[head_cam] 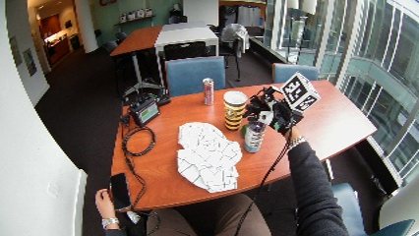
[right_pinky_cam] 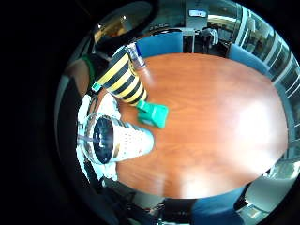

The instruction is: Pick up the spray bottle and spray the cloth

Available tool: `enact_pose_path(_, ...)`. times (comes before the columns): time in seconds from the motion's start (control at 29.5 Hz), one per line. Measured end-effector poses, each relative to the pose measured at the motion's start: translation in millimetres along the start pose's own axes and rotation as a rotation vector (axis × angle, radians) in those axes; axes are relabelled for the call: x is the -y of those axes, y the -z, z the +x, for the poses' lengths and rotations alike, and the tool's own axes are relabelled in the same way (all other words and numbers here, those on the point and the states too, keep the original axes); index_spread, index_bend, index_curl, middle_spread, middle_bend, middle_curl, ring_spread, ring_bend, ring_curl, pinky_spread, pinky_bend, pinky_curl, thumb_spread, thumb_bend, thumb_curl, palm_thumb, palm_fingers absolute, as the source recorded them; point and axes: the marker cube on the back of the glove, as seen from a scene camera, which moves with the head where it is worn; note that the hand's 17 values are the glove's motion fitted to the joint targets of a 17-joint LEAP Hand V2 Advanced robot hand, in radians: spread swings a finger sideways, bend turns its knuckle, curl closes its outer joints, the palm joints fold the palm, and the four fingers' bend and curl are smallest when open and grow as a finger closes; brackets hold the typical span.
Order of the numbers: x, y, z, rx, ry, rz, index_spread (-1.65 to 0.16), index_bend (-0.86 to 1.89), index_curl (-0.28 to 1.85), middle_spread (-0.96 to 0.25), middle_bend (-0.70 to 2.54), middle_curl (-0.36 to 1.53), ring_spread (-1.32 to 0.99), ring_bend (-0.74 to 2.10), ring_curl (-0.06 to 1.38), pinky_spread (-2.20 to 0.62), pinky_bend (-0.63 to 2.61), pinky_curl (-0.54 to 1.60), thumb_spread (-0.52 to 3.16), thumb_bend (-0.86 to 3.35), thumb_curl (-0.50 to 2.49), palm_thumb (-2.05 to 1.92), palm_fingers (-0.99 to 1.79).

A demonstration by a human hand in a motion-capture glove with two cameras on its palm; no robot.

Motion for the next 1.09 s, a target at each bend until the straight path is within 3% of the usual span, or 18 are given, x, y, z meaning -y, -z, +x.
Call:
enact_pose_path(0.47,-7.6,-40.5,25.4,0.573,-0.113,0.149,-0.35,0.16,0.36,-0.28,0.44,0.43,-0.28,0.51,0.39,-0.1,0.19,0.26,0.78,-0.01,0.37,0.91,1.23)
enact_pose_path(1.09,17.4,-40.2,-17.5,0.534,0.132,0.355,-0.32,0.25,0.43,-0.27,0.45,0.44,-0.26,0.43,0.39,-0.19,0.31,0.34,0.91,-0.03,0.39,0.87,1.36)
